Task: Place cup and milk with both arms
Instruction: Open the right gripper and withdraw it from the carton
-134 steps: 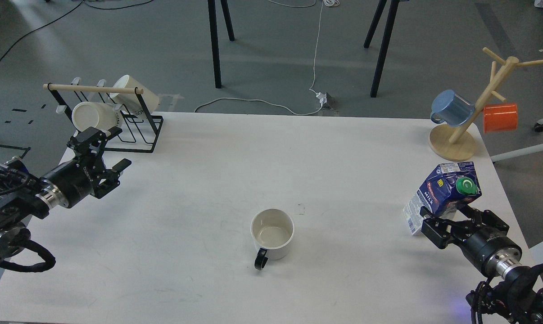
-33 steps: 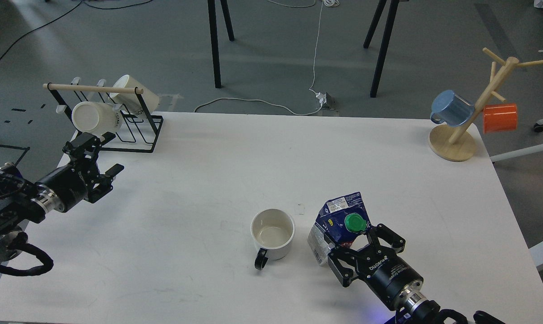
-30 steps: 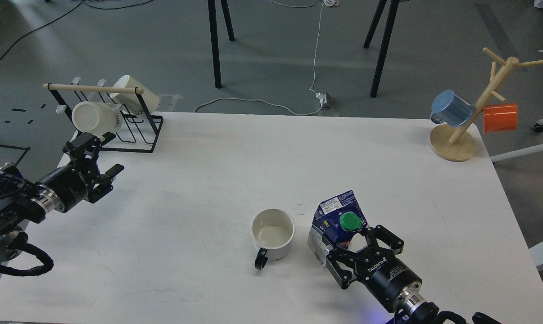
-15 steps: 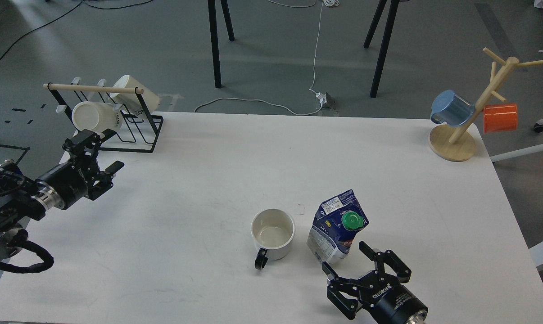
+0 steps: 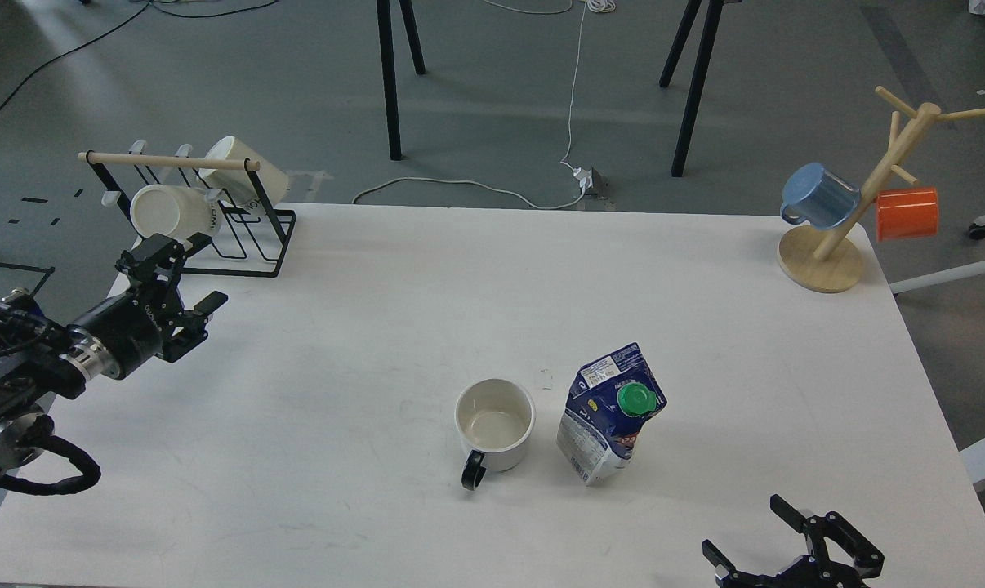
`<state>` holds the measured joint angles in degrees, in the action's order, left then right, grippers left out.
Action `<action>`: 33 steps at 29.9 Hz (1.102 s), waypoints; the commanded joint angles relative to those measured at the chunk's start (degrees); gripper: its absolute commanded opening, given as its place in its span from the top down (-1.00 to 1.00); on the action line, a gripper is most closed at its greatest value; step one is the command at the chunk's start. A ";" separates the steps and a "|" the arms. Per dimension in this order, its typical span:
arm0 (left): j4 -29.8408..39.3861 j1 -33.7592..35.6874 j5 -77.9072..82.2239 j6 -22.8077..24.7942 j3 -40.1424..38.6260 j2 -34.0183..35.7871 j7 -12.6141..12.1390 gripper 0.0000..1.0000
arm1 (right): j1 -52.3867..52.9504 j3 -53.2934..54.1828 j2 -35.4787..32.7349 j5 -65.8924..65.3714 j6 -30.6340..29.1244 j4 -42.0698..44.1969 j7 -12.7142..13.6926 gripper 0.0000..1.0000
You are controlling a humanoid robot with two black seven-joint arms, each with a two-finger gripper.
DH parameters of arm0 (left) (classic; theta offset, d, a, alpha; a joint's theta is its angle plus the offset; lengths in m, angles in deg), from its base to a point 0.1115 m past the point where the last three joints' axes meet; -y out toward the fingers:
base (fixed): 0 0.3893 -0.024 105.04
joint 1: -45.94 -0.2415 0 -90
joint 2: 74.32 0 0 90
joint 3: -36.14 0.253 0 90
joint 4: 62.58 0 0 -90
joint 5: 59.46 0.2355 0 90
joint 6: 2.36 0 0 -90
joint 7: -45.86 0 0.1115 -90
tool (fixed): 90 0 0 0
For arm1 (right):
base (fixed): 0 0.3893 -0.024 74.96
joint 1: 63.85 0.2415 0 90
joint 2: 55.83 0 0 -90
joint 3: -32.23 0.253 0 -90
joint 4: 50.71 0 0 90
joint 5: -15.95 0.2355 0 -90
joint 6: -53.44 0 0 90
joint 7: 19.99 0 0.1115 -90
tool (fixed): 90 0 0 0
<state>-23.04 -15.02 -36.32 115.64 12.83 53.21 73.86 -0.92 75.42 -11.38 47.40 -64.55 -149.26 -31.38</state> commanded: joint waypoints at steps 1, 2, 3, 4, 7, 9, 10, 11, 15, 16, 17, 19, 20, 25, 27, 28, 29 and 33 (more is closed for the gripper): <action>0.01 -0.13 -0.02 0.00 -0.07 -0.09 0.00 -0.92 | -0.08 1.19 -4.19 0.19 0.00 0.47 -1.09 -0.96; 0.01 -0.22 -0.02 0.00 -0.07 -0.09 0.00 -0.92 | -0.08 2.16 -5.33 0.19 0.00 0.56 -1.18 -0.96; 0.01 -0.22 -0.02 0.00 0.01 -0.09 0.00 -0.92 | -0.17 3.04 -6.48 0.19 0.00 0.65 -1.18 -0.96; 0.01 -0.22 -0.02 0.00 0.02 -0.09 0.00 -0.92 | -0.17 3.74 -7.27 0.19 0.00 0.73 -1.27 -0.96; 0.10 -0.13 -0.02 0.00 0.02 -0.09 0.00 -0.92 | -0.08 6.72 -8.77 0.19 0.00 2.05 -1.36 -0.96; 0.36 -0.13 -0.02 0.00 0.02 -0.09 0.00 -0.92 | -0.08 9.62 -8.77 0.11 0.00 2.93 -1.27 -0.96; 0.45 -0.13 -0.02 0.00 0.02 -0.09 0.00 -0.92 | -0.08 11.12 -8.86 0.11 0.00 3.28 -1.27 -0.96; 0.45 -0.22 -0.02 0.00 0.02 0.00 0.00 -0.92 | 0.01 12.44 -8.86 0.11 0.00 3.46 -1.18 -0.96; 0.45 -0.39 -0.11 0.00 -0.51 0.52 0.00 -0.92 | 0.79 18.32 -9.12 -0.07 0.00 3.55 -0.74 -0.96; 0.45 -0.39 -0.11 0.00 -0.69 0.61 0.00 -0.92 | 1.06 19.73 -9.12 -0.16 0.00 3.55 -0.74 -0.96; 0.45 -0.48 -0.11 0.00 -0.69 0.61 0.00 -0.92 | 1.84 21.05 -9.12 -0.16 0.00 3.72 -0.74 -0.96; 0.45 -0.57 -0.11 0.00 -0.42 0.70 0.00 -0.92 | 5.08 21.94 -9.12 -0.33 0.00 4.77 -0.74 -0.96; 0.45 -0.57 -0.11 0.00 -0.34 0.70 0.00 -0.92 | 7.28 21.94 -9.04 -0.42 0.00 5.56 -0.74 -0.96; 0.71 -0.39 -0.11 0.00 -0.69 0.79 0.00 -0.92 | 18.62 21.15 -8.51 -1.21 0.00 10.83 -0.66 -0.96; 0.71 -0.31 -0.11 0.00 -0.86 0.96 0.00 -0.92 | 21.88 21.15 -8.51 -3.13 0.00 11.98 -0.74 -0.96; 0.71 -0.22 -0.11 0.00 -0.86 1.05 0.00 -0.92 | 23.20 21.15 -8.42 -4.45 0.00 12.59 -0.74 -0.96; 0.71 -0.22 -0.20 0.00 -0.95 1.14 0.00 -0.92 | 24.25 21.15 -8.42 -5.59 0.00 12.95 -0.74 -0.96; 0.98 0.05 -0.20 0.00 -1.48 2.54 0.00 -0.92 | 26.20 21.15 -8.16 -7.89 0.00 14.35 -0.74 -0.96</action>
<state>-22.19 -15.19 -36.49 115.64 11.64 54.97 73.86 23.96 96.57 -19.78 41.01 -64.57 -136.07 -32.10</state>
